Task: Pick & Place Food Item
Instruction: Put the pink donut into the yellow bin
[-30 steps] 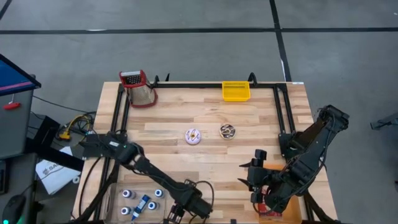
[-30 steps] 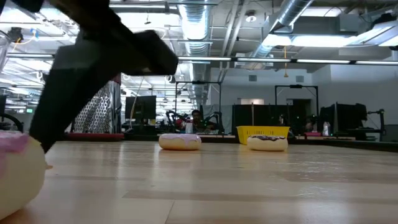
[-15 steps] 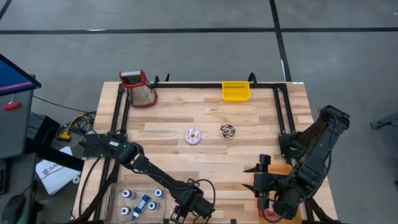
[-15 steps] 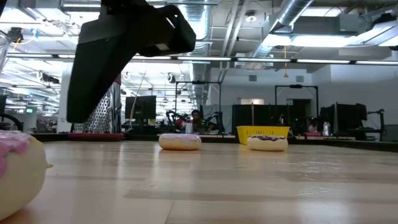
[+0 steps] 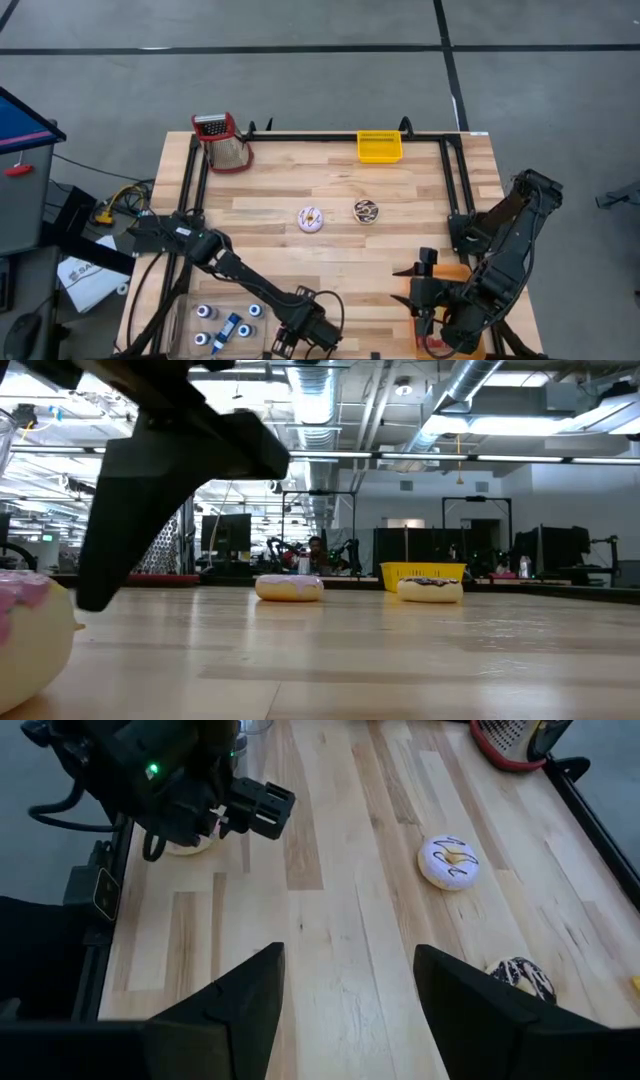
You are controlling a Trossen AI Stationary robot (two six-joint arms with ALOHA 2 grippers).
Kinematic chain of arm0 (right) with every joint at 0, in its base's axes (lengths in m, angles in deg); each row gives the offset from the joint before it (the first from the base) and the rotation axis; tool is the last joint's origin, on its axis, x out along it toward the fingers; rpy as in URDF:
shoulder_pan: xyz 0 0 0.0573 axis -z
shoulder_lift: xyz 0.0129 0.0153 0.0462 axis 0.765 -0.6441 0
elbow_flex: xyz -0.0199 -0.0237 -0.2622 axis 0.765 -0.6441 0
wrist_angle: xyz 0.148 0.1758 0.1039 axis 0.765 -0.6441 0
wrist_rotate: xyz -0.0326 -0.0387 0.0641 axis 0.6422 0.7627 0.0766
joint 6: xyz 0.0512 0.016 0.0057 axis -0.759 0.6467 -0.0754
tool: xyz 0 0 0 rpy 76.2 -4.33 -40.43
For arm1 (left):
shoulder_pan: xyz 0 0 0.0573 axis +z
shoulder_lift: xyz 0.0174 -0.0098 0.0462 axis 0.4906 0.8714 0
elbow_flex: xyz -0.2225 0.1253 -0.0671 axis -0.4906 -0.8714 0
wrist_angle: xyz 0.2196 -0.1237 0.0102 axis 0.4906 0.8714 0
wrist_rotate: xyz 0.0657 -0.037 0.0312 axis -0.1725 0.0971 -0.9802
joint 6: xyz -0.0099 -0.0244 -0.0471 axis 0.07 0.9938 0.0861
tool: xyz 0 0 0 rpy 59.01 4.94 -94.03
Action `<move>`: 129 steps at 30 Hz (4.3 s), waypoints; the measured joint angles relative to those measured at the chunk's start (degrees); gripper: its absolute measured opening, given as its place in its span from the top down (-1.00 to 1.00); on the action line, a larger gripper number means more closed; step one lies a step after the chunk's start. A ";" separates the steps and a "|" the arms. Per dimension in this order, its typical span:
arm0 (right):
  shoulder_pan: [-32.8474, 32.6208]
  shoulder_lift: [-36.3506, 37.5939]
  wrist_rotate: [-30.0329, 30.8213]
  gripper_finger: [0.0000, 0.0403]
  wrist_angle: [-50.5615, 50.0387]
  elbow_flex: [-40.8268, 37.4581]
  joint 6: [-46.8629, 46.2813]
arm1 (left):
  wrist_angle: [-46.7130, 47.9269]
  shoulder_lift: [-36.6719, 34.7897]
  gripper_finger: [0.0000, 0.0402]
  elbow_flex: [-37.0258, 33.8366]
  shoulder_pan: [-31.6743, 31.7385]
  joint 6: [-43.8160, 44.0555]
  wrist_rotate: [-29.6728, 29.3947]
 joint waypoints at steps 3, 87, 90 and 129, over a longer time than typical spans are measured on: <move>0.00 0.00 0.16 -0.07 -0.16 0.00 0.00 | -0.32 0.02 -0.04 -0.20 -0.28 0.31 0.12; 9.56 -0.35 -12.23 -0.07 23.95 0.00 64.48 | -30.12 -25.38 0.70 -13.25 21.62 -18.49 13.80; 10.91 -0.39 -14.47 -0.07 24.66 0.00 64.66 | -31.85 -25.38 0.70 -13.25 20.66 -18.75 14.19; 13.35 -3.67 -18.05 -0.07 38.66 -0.02 78.38 | -41.29 -25.38 0.70 -13.25 16.52 -19.78 17.43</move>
